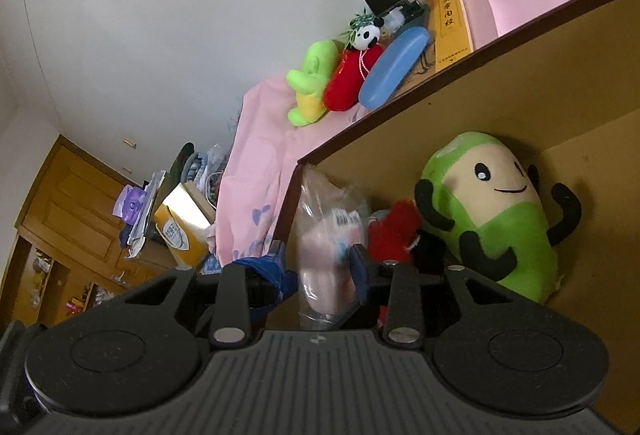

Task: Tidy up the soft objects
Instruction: 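Lower the plastic bag into the box and open the right gripper, then move the right gripper out of the box to the white cloth bundle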

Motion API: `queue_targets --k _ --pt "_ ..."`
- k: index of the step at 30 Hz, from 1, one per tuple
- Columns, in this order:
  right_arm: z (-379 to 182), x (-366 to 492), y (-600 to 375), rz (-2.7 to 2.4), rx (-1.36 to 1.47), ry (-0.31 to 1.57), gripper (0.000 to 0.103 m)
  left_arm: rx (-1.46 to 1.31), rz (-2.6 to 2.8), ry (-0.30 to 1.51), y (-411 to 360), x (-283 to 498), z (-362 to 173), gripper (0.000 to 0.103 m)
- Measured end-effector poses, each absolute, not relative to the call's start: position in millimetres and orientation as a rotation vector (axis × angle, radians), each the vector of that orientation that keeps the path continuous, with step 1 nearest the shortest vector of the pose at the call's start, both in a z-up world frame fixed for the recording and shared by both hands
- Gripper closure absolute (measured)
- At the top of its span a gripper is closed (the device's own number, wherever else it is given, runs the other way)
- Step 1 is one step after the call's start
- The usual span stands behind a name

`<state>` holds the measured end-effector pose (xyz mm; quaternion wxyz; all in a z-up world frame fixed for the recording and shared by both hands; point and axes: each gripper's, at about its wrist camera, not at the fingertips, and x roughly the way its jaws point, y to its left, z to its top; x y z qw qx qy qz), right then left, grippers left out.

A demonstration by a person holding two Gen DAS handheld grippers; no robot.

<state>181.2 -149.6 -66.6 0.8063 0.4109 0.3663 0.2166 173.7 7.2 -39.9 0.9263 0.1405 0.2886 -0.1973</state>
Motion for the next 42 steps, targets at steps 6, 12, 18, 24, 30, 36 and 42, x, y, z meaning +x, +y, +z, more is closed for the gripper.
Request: queue_targets --k 6,12,18,24,30,36,42 --pt "-59.6 176.5 -160.0 0.469 0.876 0.743 0.083 0.252 -0.324 0.636 12.1 182.5 -44.4 0.039" --pt "-55.8 161.9 -165.1 0.436 0.825 0.721 0.082 0.229 -0.322 0.609 11.5 170.4 -35.6 0.038" --pt "-46.0 141.4 -167.9 0.405 0.754 0.69 0.082 0.217 -0.297 0.562 9.7 148.5 -19.2 0.032" --pt "-38.0 117.6 -169.1 0.37 0.68 0.671 0.082 0.191 -0.292 0.554 8.4 126.3 -9.7 0.031" --pt "-38.2 96.8 -172.2 0.341 0.64 0.683 0.082 0.218 -0.281 0.561 1.8 104.9 -9.9 0.03" --pt "-38.4 75.7 -176.5 0.334 0.642 0.681 0.082 0.223 -0.271 0.576 4.3 85.7 -14.0 0.029" --pt "-40.0 60.1 -175.0 0.334 0.631 0.69 0.082 0.213 -0.263 0.597 8.1 73.3 -18.2 0.029"
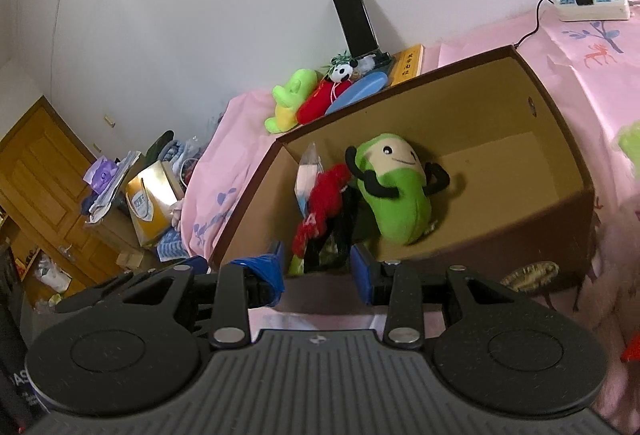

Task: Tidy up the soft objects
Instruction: 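Move the right gripper out of the box to the white cloth bundle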

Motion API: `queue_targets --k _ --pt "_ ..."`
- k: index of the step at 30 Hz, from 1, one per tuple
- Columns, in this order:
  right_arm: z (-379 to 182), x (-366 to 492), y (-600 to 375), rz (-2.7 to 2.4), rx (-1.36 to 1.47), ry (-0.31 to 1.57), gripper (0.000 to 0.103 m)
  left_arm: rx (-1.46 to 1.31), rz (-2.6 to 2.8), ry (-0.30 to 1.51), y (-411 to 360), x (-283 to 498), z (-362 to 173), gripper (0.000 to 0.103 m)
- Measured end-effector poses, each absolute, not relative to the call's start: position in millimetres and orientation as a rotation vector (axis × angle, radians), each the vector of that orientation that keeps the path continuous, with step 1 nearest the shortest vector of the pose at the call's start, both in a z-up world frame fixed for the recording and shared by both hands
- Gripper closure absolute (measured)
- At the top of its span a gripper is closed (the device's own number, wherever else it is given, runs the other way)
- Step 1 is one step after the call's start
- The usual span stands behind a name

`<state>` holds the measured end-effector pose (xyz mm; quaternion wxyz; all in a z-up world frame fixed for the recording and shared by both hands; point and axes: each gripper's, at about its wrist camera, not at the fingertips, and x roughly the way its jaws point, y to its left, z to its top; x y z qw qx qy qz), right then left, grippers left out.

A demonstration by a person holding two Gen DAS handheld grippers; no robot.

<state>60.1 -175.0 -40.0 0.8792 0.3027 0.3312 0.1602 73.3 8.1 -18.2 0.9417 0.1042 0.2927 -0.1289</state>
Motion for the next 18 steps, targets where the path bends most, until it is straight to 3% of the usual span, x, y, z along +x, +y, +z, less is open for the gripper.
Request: queue_targets --k 18 --pt "-58.3 28.9 -160.8 0.298 0.578 0.768 0.082 0.195 -0.241 0.659 16.8 50.5 -36.9 0.028"
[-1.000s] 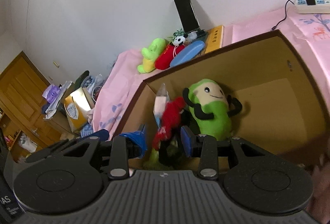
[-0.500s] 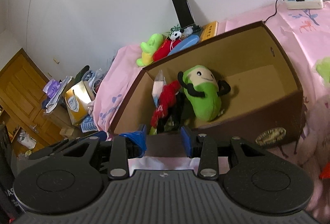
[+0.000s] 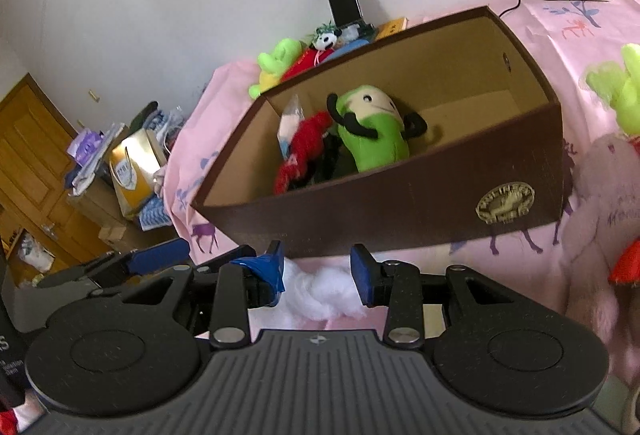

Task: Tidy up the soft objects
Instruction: 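Move the right gripper out of the box to the white cloth bundle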

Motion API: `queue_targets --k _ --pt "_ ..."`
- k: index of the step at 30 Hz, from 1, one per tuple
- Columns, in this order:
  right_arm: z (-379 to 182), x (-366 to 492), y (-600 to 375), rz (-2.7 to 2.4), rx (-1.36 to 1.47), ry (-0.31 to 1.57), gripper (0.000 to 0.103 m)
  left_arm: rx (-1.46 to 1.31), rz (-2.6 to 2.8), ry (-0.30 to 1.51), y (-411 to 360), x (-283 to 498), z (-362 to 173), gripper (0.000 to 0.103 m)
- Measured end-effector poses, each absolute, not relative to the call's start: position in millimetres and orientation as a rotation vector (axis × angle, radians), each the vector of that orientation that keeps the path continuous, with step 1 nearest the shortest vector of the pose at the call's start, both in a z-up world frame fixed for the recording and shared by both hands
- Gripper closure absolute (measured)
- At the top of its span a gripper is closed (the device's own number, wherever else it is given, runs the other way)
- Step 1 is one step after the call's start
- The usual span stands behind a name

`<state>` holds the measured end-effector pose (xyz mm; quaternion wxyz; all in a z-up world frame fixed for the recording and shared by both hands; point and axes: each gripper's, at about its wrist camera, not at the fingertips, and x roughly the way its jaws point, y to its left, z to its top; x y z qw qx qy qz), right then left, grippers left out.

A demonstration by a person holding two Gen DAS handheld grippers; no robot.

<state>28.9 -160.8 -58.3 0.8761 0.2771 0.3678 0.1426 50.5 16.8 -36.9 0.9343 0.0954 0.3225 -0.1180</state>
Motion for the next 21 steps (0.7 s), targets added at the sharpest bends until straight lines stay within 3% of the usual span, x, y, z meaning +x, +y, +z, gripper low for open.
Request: queue_targets --k 21 --pt "-85.6 31.3 -146.4 0.233 0.518 0.904 0.082 0.186 -0.251 0.743 27.9 62.7 -66.8 0.025"
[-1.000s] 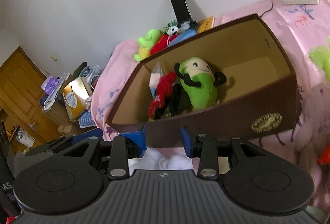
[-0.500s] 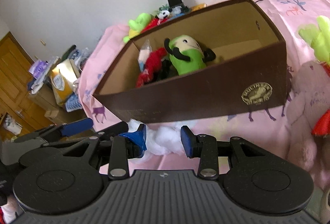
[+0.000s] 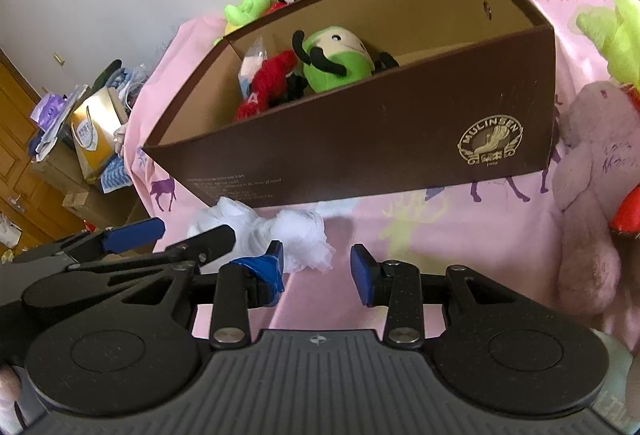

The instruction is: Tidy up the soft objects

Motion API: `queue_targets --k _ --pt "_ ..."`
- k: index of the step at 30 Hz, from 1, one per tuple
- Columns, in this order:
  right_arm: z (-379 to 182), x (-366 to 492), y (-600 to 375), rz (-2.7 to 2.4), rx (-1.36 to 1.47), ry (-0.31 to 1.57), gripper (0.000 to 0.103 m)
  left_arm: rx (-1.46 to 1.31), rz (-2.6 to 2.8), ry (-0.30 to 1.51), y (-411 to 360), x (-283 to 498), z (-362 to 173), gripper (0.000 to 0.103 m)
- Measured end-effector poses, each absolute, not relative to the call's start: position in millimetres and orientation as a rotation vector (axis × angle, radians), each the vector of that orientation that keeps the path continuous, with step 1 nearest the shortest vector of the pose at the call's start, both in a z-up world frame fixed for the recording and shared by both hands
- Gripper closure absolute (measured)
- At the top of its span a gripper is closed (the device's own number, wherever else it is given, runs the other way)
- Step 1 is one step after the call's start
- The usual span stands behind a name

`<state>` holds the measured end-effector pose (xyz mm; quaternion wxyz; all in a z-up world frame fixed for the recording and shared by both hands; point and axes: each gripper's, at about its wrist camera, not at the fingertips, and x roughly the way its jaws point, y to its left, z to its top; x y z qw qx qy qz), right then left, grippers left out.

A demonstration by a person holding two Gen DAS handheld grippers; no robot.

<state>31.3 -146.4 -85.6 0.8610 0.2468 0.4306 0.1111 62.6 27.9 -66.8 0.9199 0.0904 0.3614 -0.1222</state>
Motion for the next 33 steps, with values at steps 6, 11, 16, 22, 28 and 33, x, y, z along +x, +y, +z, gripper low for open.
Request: queue_targets --k 6,11,16,22,28,33 --pt "-92.3 34.0 -147.0 0.236 0.527 0.929 0.082 0.189 -0.259 0.715 47.8 69.0 -67.9 0.022" --pt "-96.3 37.0 -142.9 0.263 0.527 0.951 0.082 0.114 -0.203 0.748 72.0 90.4 -75.0 0.016" --pt "-98.7 39.6 -136.6 0.319 0.535 0.968 0.082 0.052 -0.157 0.78 86.9 110.7 -87.6 0.016" --pt "-103.2 43.1 -131.5 0.346 0.53 0.989 0.082 0.041 -0.171 0.819 89.8 117.2 -105.9 0.017" --pt "-108.1 47.8 -138.9 0.321 0.567 0.996 0.082 0.051 -0.275 0.836 76.5 100.9 -111.2 0.018" --pt "-114.0 49.4 -153.6 0.296 0.627 1.003 0.083 0.087 -0.34 0.832 58.9 83.7 -115.3 0.018"
